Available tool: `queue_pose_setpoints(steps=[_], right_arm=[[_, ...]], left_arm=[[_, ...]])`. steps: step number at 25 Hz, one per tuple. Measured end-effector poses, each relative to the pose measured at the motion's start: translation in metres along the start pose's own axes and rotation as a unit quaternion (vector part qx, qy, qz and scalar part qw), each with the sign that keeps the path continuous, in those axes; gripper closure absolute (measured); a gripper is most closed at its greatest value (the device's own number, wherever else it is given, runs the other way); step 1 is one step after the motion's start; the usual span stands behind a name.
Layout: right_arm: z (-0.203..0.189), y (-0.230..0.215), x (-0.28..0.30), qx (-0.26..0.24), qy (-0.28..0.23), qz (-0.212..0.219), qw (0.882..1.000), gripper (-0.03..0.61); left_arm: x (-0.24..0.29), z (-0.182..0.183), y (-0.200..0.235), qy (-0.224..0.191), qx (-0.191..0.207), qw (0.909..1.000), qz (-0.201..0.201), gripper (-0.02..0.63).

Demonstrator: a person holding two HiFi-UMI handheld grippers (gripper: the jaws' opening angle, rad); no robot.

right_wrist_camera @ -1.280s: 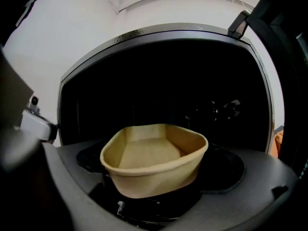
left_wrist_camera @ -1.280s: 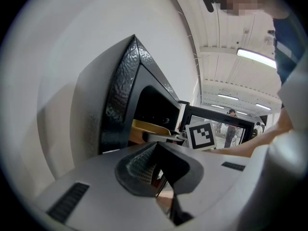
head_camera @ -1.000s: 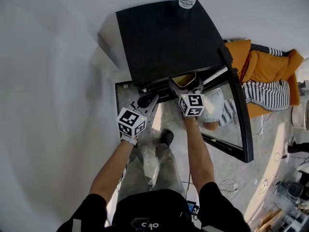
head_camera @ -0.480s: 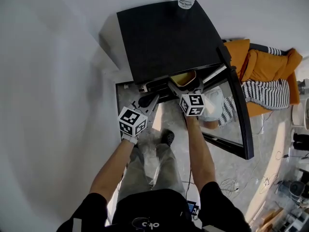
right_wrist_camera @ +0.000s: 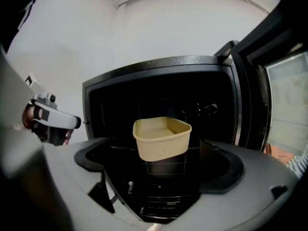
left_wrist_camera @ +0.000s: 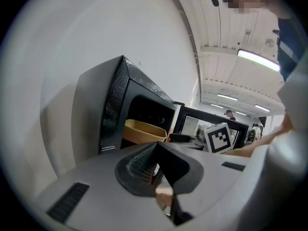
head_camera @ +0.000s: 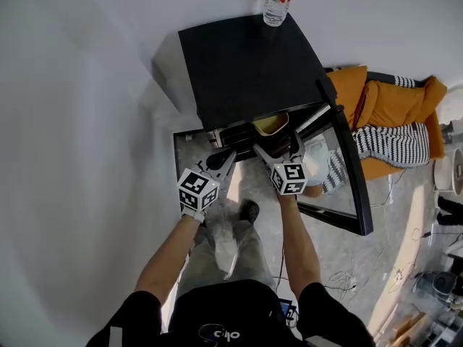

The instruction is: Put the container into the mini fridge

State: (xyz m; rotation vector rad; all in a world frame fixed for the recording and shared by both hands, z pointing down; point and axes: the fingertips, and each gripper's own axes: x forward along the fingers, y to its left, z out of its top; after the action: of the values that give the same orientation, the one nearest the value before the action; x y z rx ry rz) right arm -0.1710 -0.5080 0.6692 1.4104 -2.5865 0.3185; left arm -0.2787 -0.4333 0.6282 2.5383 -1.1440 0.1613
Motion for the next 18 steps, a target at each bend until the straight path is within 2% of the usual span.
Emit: queue_pose_setpoints(steps=[4,10,14,18], right_arm=[[0.009,0.011,-0.03,-0.008,0.017,-0.003,1.0,0.002],[0.034,0.026,-0.064,-0.009,0.021,-0.016,1.0,0.153],[0.056,0.037,-0.083,-0.008,0.02,-0.018,1.0,0.295],[0.079,0.05,-0.099,-0.001,0.014,-0.015,1.0,0.371]], left_arm=[[-0.013,0.009,-0.01,0.004,0.0,1.0,-0.003,0.606],[-0.029,0.029,-0.018,0.001,0.01,0.9999,-0.004,0.606],[-0.042,0.044,-0.022,-0.007,0.007,0.9999,-0.004,0.606],[-0.057,0.061,-0.027,-0.021,0.001,0.9998,-0.004,0.606]])
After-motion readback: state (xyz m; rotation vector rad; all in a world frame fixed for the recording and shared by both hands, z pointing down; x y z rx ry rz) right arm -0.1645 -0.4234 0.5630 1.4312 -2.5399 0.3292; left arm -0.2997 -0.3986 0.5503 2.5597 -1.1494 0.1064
